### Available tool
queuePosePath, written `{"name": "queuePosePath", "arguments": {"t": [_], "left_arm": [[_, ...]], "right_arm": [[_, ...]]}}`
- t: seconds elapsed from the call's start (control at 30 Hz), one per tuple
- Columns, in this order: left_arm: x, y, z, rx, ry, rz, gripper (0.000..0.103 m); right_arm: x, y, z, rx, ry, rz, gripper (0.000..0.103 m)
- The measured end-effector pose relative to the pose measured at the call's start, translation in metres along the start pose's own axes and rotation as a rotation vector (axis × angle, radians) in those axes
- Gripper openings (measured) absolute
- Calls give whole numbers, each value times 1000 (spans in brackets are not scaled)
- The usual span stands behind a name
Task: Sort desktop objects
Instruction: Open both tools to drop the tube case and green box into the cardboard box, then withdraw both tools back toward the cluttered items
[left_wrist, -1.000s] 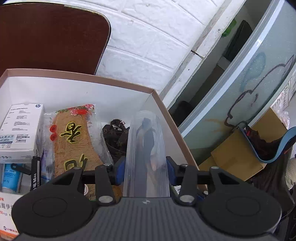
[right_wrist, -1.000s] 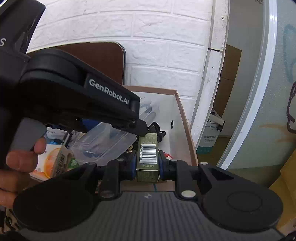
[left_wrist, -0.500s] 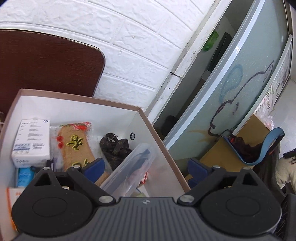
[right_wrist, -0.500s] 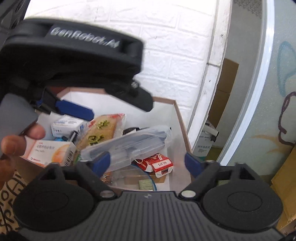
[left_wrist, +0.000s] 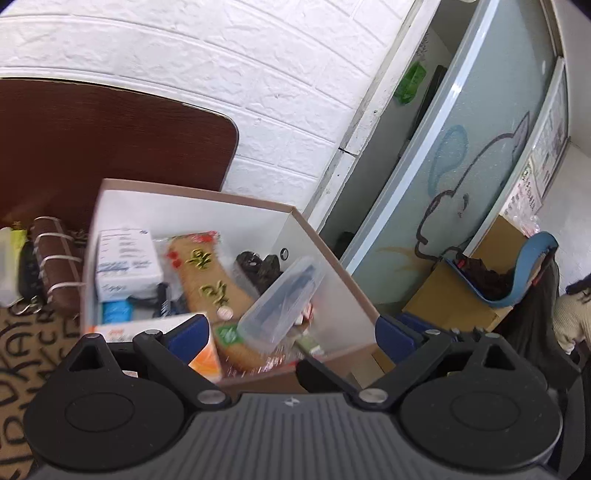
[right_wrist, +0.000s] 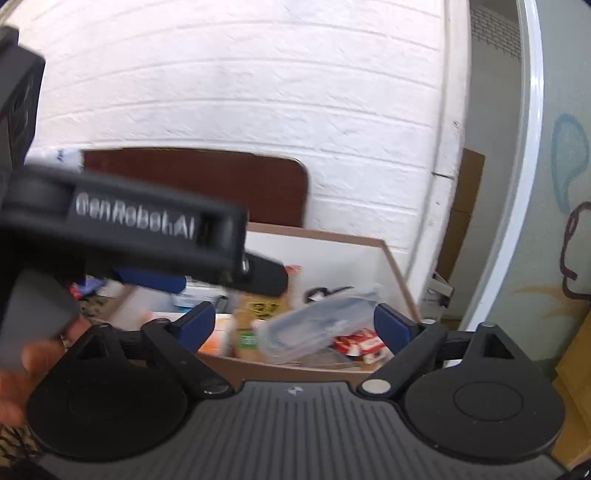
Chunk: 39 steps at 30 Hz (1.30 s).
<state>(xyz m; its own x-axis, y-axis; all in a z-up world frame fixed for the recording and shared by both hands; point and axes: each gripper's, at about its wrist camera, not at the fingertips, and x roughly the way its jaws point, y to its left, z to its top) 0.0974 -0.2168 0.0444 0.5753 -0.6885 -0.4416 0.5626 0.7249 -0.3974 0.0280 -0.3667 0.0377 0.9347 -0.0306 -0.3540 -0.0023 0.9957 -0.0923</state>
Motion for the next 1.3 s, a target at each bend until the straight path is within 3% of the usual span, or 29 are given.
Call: {"name": "queuePosePath", "arguments": {"t": [0.2, 0.43, 0.73, 1.0, 1.3], "left_arm": [[-58, 21, -27, -24, -40, 19, 99], [-128, 57, -72, -58, -95, 153, 99], [-206, 117, -126, -185, -131, 321, 99], [-238, 167, -145, -273, -145, 437, 99], [-243, 195, -126, -252, -135, 460, 99]], "right_arm": [[-27, 49, -9, -19, -17, 115, 92], [-46, 123, -24, -25, 3, 238, 93], [-61, 211, -56, -30, 83, 358, 93], [-54, 265, -66, -74, 140, 429, 93], [-35, 287, -60, -79, 125, 439, 93]]}}
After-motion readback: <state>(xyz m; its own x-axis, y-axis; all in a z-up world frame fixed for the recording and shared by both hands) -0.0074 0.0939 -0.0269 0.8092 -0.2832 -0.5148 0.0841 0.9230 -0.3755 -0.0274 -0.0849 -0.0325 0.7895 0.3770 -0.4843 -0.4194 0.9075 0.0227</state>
